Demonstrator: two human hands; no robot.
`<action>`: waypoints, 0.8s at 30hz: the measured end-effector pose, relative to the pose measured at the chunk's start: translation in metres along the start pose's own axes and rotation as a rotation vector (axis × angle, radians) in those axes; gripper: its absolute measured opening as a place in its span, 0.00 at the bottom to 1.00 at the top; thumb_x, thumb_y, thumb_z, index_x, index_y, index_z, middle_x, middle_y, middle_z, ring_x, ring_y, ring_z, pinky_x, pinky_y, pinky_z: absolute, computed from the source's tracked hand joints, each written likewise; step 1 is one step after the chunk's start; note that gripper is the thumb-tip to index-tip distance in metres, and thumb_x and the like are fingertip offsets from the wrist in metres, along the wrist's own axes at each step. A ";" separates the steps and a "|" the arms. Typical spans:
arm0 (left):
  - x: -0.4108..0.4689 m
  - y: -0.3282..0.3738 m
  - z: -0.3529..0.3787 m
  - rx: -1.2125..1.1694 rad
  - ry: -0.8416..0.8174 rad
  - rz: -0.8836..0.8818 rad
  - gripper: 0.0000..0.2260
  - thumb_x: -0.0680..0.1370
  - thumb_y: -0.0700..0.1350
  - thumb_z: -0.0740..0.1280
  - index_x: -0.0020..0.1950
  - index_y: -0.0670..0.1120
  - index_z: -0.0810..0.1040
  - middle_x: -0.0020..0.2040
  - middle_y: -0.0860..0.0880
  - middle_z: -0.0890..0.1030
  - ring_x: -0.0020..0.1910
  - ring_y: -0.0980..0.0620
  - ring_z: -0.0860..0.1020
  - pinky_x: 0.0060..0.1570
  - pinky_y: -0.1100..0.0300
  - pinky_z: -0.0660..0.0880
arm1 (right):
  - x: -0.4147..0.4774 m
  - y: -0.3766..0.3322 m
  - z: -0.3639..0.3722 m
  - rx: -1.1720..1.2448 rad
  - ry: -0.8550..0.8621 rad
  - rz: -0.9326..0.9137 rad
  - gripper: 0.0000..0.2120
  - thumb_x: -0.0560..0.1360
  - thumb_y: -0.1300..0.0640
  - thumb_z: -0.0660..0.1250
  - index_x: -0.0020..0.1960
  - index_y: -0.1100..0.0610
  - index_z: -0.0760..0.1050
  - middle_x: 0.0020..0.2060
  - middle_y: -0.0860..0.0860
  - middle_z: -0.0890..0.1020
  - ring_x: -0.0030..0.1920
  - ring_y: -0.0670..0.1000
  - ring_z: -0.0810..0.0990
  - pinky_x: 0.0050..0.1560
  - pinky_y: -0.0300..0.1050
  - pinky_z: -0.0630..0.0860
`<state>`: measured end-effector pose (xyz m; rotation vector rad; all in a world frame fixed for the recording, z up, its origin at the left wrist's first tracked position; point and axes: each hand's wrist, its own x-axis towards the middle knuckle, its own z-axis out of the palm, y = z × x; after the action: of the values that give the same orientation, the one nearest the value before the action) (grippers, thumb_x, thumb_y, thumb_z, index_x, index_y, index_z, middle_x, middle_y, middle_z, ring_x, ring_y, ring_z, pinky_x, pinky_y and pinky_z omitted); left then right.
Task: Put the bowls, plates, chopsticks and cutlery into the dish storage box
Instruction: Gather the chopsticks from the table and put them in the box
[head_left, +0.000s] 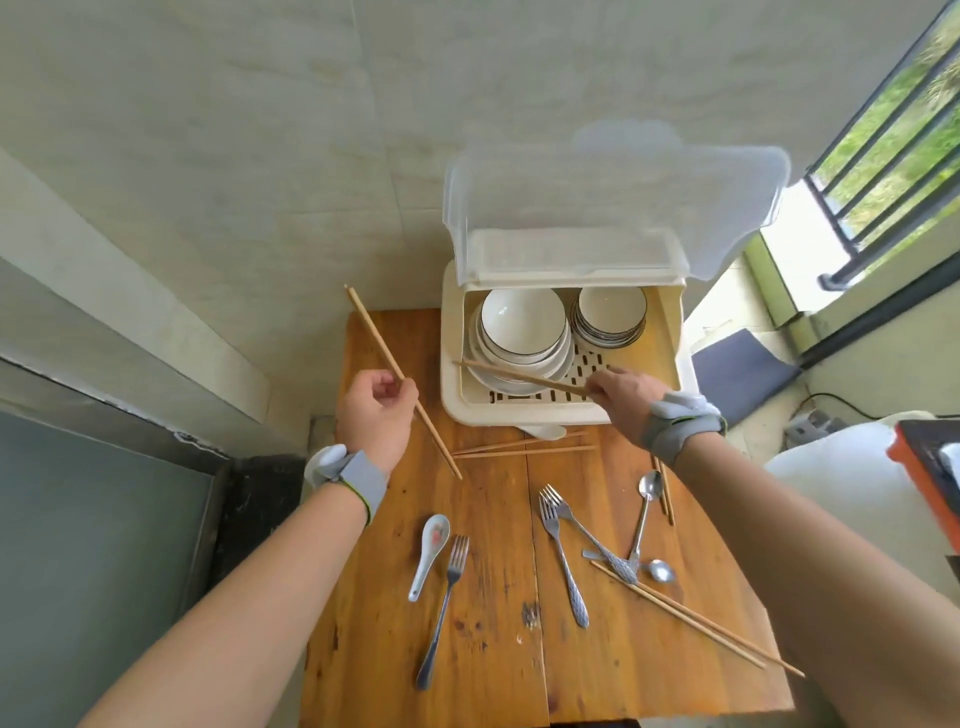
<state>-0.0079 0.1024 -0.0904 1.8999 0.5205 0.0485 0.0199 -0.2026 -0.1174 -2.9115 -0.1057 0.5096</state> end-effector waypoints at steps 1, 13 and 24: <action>0.003 0.004 0.006 -0.007 0.006 0.005 0.04 0.76 0.46 0.69 0.47 0.53 0.75 0.42 0.53 0.81 0.41 0.50 0.83 0.47 0.46 0.82 | 0.010 0.008 0.000 -0.022 -0.025 -0.014 0.09 0.82 0.52 0.60 0.57 0.51 0.77 0.47 0.48 0.78 0.43 0.51 0.78 0.42 0.45 0.77; 0.010 0.039 0.056 0.212 -0.087 0.455 0.06 0.77 0.43 0.69 0.52 0.43 0.76 0.44 0.51 0.82 0.44 0.58 0.80 0.42 0.73 0.75 | 0.103 0.022 0.020 -0.182 -0.401 -0.046 0.12 0.80 0.57 0.59 0.59 0.55 0.78 0.51 0.55 0.80 0.46 0.54 0.75 0.49 0.49 0.74; 0.031 0.057 0.093 0.441 -0.202 0.793 0.07 0.77 0.45 0.68 0.52 0.44 0.77 0.44 0.48 0.81 0.41 0.49 0.80 0.41 0.56 0.79 | 0.114 0.053 0.049 -0.169 -0.416 -0.001 0.21 0.77 0.53 0.60 0.68 0.38 0.68 0.60 0.44 0.79 0.55 0.53 0.79 0.53 0.51 0.79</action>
<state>0.0645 0.0155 -0.0822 2.4035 -0.4169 0.2731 0.1121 -0.2345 -0.2101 -2.9150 -0.2153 1.1504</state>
